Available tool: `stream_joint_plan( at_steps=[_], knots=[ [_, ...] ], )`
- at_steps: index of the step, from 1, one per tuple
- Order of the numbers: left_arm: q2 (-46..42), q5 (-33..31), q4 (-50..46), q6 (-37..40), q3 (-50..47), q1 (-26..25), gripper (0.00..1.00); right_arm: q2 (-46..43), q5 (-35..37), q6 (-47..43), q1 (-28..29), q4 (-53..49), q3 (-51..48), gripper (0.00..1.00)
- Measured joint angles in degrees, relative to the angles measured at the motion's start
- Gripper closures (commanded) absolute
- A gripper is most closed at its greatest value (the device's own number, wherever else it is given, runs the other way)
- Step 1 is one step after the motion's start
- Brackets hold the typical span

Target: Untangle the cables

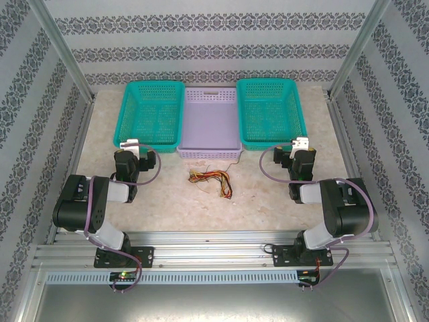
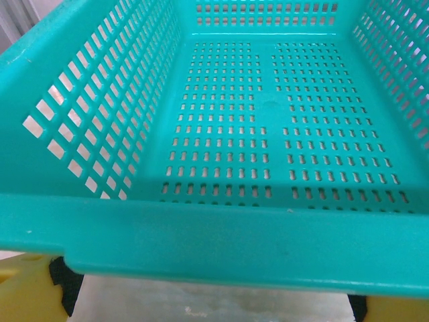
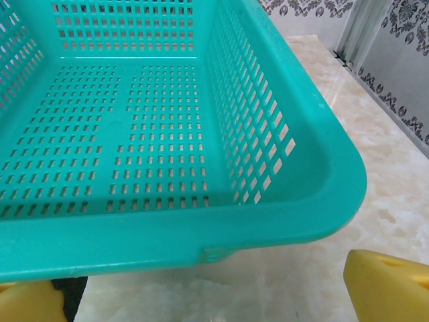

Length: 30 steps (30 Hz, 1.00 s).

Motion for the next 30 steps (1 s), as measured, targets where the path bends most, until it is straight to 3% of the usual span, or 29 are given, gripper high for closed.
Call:
stream_joint_plan(
  at_steps=[11,22,26,30],
  knots=[
    [0.00,0.00,0.00,0.00,0.02,0.00,0.00,-0.63,-0.26,-0.02,0.02,-0.63,0.02,0.02],
    [-0.04,-1.31,2.84,-0.13,-1.44,0.00,0.00,-27.23,-0.74,1.11,2.80,-14.67,0.61,0.02],
    [-0.81,-2.29,5.51,-0.22,-4.76,-0.02,0.00,-32.04,-3.13,2.34,6.78,-20.09,2.80,0.02],
    [-6.82,-4.13,2.84,-0.24,-4.94,-0.13,0.00,-34.88,-6.16,10.56,8.50,-25.81,5.38,0.02]
  ],
)
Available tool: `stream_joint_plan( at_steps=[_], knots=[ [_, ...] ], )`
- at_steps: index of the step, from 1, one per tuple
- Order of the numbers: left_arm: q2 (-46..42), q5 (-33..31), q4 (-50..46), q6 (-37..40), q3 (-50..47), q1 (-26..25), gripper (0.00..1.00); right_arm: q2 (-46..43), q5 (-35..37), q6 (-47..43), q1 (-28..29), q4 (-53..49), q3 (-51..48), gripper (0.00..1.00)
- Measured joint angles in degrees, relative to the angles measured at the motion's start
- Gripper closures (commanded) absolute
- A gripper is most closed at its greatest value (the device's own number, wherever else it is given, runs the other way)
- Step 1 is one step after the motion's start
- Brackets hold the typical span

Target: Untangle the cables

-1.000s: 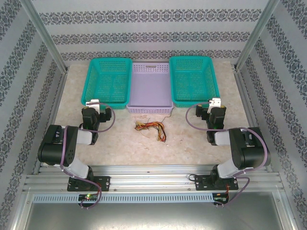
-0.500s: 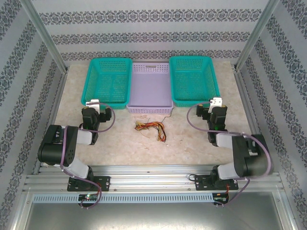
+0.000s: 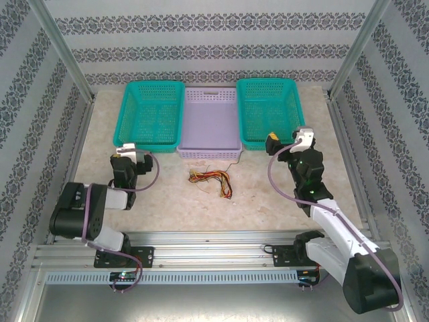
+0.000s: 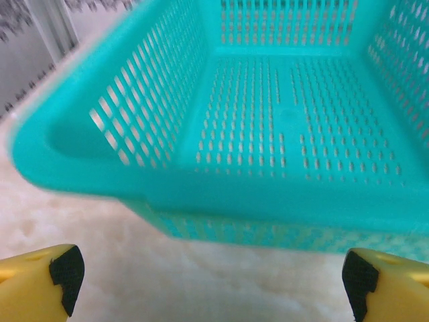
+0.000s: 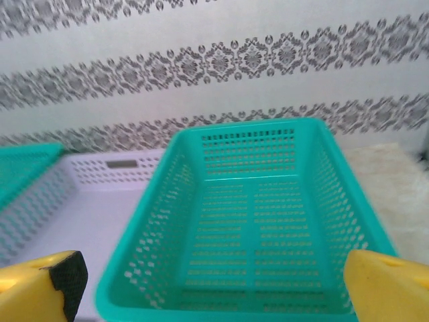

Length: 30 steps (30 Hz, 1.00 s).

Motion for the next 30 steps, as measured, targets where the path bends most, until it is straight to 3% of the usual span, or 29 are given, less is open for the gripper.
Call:
stream_joint_plan(
  at_steps=[4,9,17,22,24,27,30],
  knots=[
    [-8.07,-3.19,-5.55,-0.48,2.03,-0.55,0.00,-1.70,-5.49,11.30,-3.08,-3.19,0.00,0.02],
    [-20.70,-5.86,-11.69,-7.21,2.62,-1.16,0.00,1.44,-10.47,14.80,-1.27,-8.26,2.32,0.02],
    [-37.64,-5.88,-29.90,-30.69,5.05,-1.11,0.00,4.35,-11.41,13.22,6.10,-14.86,5.20,0.02],
    [-41.59,3.91,-35.85,-41.38,5.99,-0.98,0.00,8.70,-11.30,12.85,10.32,-21.29,9.88,0.02],
    [-39.78,9.97,-37.31,-42.80,6.93,-0.57,0.04,9.90,-10.78,12.85,13.14,-23.30,10.45,0.02],
    [-34.18,18.18,-42.03,-43.47,11.58,-0.46,0.00,11.80,-9.46,12.85,18.62,-26.47,10.71,0.02],
    [-33.51,21.59,-43.78,-45.44,12.37,-0.35,0.00,13.75,-8.59,13.18,23.26,-28.52,10.80,0.03]
  ],
)
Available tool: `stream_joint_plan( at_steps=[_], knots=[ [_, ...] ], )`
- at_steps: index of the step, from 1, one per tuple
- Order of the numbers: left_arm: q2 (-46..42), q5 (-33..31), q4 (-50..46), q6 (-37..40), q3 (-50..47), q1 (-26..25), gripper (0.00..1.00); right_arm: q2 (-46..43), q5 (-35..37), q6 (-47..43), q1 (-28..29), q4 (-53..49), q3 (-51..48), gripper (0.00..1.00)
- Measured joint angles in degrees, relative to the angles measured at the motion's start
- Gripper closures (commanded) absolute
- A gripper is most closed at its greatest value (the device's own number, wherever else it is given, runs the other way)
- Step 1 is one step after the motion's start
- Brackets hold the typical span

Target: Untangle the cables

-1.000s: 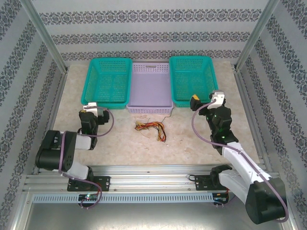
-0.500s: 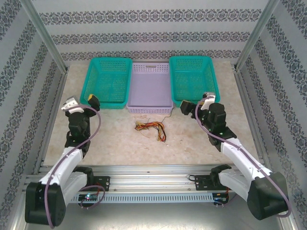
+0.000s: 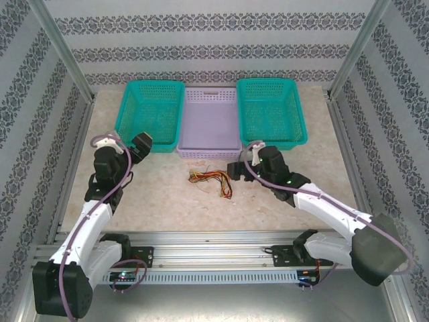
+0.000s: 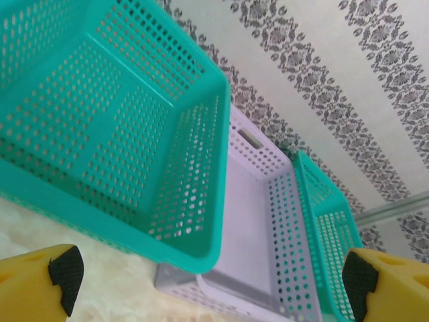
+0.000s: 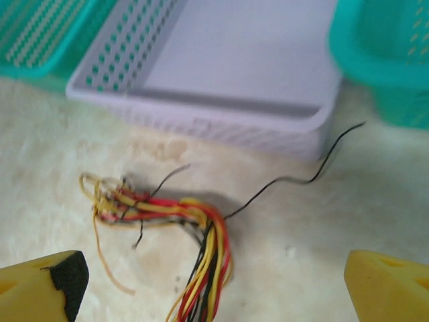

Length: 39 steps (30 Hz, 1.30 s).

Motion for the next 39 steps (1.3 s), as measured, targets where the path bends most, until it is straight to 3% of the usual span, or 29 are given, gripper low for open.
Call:
stream_joint_plan(
  at_steps=[3,8,13,17,23,27,32,39],
  knots=[
    [-2.25,2.71,-1.73,-1.73,-1.42,0.09,0.00,1.90,0.33,0.74,3.23,-1.38,0.00,0.05],
    [1.46,6.73,-10.84,1.33,2.97,-0.48,0.00,4.09,1.44,2.67,5.90,-2.47,0.00,0.06],
    [1.95,1.22,-22.43,4.35,7.78,-5.03,0.00,6.86,1.46,4.35,5.92,-1.99,-0.02,0.09],
    [3.93,-3.87,-30.03,1.97,11.69,-7.48,0.00,9.90,1.25,4.96,6.36,-2.03,-0.02,0.12],
    [5.84,-4.66,-38.42,-1.68,14.47,-7.91,0.00,12.09,1.07,5.79,6.95,-1.84,-0.02,0.17],
    [8.61,-2.80,-40.57,2.25,19.74,-8.33,0.00,12.37,1.03,6.40,7.04,-1.05,-0.02,0.27],
    [5.05,-0.81,-40.37,3.61,16.85,-8.70,0.00,15.63,0.74,6.78,7.43,-0.46,0.00,0.37],
    [14.80,-1.20,-42.99,4.70,17.99,-12.83,0.00,19.41,0.52,7.61,8.55,-0.39,1.97,0.52]
  ],
)
